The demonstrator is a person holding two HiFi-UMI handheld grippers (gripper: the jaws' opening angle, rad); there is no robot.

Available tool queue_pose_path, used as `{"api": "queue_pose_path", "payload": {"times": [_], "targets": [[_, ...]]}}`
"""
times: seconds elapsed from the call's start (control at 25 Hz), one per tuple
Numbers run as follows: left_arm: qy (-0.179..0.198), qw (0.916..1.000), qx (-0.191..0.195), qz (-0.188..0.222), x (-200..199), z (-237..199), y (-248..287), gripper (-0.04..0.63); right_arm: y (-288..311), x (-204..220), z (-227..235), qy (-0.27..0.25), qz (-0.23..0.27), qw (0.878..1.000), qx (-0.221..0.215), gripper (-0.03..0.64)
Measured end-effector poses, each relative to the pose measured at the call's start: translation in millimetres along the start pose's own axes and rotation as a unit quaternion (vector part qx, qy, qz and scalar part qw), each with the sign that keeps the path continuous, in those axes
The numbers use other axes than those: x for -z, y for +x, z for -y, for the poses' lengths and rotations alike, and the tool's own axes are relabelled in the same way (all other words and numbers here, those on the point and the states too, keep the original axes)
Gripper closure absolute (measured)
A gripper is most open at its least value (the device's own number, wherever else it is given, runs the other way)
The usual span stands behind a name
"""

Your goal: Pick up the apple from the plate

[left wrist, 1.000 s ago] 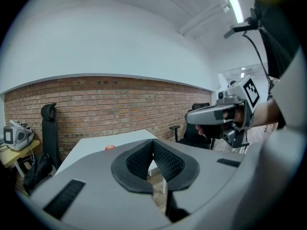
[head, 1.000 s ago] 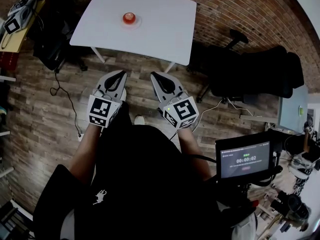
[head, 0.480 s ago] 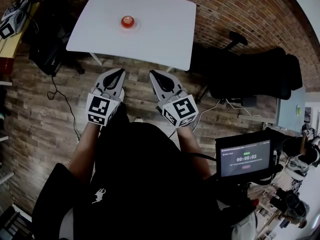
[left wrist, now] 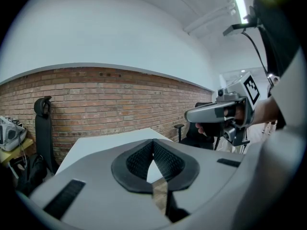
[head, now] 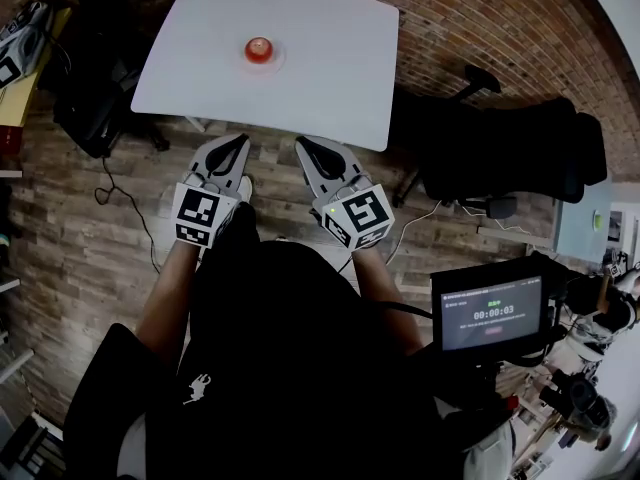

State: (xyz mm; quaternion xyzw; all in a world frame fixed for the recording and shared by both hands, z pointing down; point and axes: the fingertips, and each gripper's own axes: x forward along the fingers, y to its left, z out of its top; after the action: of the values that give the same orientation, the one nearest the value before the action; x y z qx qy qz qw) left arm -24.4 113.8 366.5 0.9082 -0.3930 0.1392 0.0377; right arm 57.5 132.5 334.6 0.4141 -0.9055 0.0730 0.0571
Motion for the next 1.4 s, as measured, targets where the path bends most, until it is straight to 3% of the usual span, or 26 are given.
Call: {"api": "queue_pose_path", "payload": {"times": [0.36,1.0,1.4], "targets": [[-0.005,1.0,0.005,0.005,-1,-37,23,0.589,34,-4,14,-0.005,-0.01,1.0,0.006,0.612],[-0.005,0.9986,0.052,-0.009,-13,-105,71,0.589,107,-24,52,0.006,-0.03,0.999,0.04,0.612],[-0.022,0.9959,0.087,0.005,-23,-160,101,0.589,165,-33,73,0.012,-0.036,0.998,0.059,0.612]]}}
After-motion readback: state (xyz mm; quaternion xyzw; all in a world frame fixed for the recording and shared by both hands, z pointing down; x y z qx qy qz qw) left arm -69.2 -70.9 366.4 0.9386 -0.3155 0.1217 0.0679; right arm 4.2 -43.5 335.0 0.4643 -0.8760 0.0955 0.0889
